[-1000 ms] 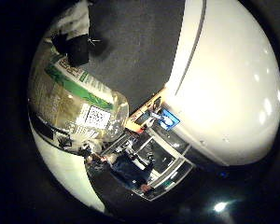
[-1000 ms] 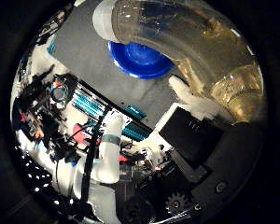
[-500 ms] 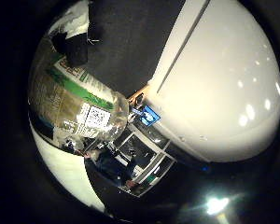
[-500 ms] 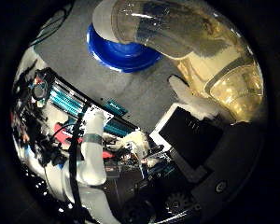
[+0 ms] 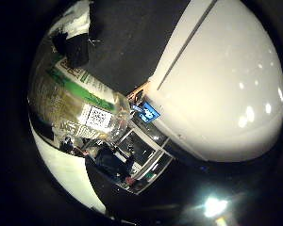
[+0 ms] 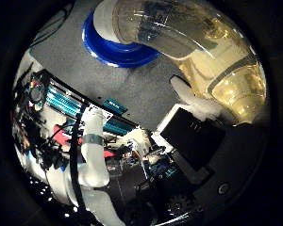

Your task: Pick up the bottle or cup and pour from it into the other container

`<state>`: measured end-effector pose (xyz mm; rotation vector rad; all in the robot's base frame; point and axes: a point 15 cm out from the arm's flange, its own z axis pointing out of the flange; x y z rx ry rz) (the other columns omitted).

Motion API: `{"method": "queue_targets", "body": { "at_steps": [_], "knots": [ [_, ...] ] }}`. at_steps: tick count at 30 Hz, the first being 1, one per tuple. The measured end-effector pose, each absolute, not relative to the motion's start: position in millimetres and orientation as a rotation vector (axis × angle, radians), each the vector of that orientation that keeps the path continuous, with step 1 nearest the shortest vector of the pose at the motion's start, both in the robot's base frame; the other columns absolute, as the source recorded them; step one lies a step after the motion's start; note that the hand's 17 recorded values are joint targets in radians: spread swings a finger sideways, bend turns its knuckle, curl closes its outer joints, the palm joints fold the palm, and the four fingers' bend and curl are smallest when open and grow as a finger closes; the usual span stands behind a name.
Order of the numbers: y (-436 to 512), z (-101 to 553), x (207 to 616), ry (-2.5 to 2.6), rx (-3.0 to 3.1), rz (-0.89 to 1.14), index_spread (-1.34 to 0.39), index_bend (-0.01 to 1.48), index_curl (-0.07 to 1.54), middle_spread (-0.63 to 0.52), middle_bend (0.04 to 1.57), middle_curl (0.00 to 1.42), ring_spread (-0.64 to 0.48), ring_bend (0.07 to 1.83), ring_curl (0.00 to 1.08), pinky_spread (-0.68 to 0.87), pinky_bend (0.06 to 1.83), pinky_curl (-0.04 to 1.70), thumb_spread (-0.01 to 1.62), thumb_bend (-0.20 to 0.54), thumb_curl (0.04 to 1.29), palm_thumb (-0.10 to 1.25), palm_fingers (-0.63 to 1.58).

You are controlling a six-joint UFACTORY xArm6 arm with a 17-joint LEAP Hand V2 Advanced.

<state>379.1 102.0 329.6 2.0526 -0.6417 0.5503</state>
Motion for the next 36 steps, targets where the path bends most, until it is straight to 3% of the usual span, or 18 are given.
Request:
{"method": "queue_targets", "body": {
  "at_steps": [10,15,21,31,36],
  "knots": [
    [117.8,343.8,383.5,-0.88,2.278,0.411,-0.27,1.08,1.06,-0.18,1.27,1.01,-0.33,1.19,1.07,-0.3,1.12,1.02,0.19,-0.019,0.95,1.12,1.07],
    [136.3,363.3,397.9,-1.154,2.482,0.213,-0.27,1.08,1.06,-0.18,1.27,1.01,-0.33,1.19,1.07,-0.3,1.12,1.02,0.18,-0.017,0.95,1.13,1.07],
    [152.4,398.1,438.7,-1.463,2.704,0.094,-0.27,1.08,1.06,-0.18,1.27,1.01,-0.32,1.2,1.06,-0.29,1.12,1.02,0.16,-0.017,0.95,1.14,1.07],
    [181.7,448.8,507.0,-2.024,3.026,-0.313,-0.26,1.09,1.05,-0.17,1.28,1.0,-0.31,1.2,1.06,-0.27,1.11,1.03,0.12,-0.018,0.95,1.14,1.07],
    [173.8,428.9,538.3,-2.192,3.115,-0.421,-0.26,1.09,1.05,-0.17,1.29,0.99,-0.3,1.21,1.06,-0.28,1.1,1.04,0.12,-0.017,0.95,1.15,1.07]
  ]
}}
